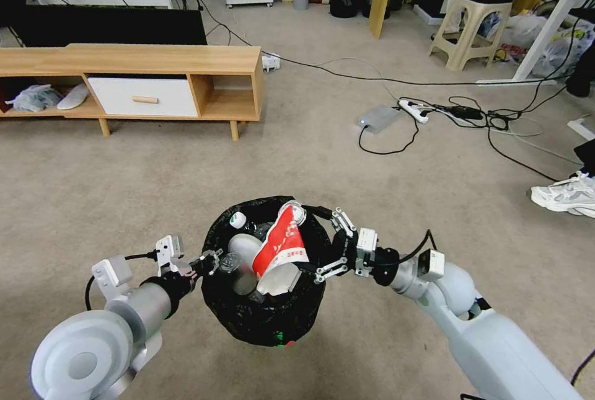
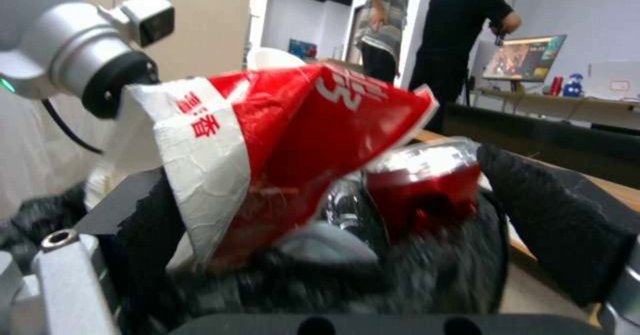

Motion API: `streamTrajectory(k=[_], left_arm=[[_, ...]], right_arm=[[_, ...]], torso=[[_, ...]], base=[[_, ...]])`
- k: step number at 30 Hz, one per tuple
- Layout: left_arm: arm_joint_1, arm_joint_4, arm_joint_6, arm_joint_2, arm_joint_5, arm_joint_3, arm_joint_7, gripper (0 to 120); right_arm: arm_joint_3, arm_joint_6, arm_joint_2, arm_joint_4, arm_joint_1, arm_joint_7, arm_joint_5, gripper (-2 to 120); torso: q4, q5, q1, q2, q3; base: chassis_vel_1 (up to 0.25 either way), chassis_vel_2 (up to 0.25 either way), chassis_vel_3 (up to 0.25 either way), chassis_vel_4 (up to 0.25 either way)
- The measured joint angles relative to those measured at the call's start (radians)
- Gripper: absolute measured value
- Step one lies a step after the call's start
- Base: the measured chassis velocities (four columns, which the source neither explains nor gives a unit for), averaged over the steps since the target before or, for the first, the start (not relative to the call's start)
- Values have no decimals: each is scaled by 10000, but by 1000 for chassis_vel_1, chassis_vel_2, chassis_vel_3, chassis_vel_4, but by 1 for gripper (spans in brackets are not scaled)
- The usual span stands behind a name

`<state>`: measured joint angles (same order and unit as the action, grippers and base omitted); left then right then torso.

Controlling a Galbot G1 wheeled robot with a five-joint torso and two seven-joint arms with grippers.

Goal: Pick up the trash bin and place the garbage on the floor into it.

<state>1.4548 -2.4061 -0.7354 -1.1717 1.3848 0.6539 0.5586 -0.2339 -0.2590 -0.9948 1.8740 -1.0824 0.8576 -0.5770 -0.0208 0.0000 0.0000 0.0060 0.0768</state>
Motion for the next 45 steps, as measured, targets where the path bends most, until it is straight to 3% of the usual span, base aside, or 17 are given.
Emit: streamTrajectory(k=[16, 26, 45], left_arm=[[106, -142, 0, 72, 65, 102, 1, 3], [198, -279, -1, 7, 69, -200, 6, 3], [-41, -215, -8, -48, 1102, 187, 352, 3]], right_arm=[[-694, 58, 343, -46, -406, -546, 251, 100], [-942, 515, 424, 106, -655, -1274, 639, 100], [-744, 372, 416, 206, -1073, -1189, 1512, 100]], torso=[[1, 1, 0, -1, 0], [1, 1, 0, 0, 0], [1, 0, 0, 0, 0]], base=[[0, 0, 0, 0], [0, 0, 0, 0], [0, 0, 0, 0]])
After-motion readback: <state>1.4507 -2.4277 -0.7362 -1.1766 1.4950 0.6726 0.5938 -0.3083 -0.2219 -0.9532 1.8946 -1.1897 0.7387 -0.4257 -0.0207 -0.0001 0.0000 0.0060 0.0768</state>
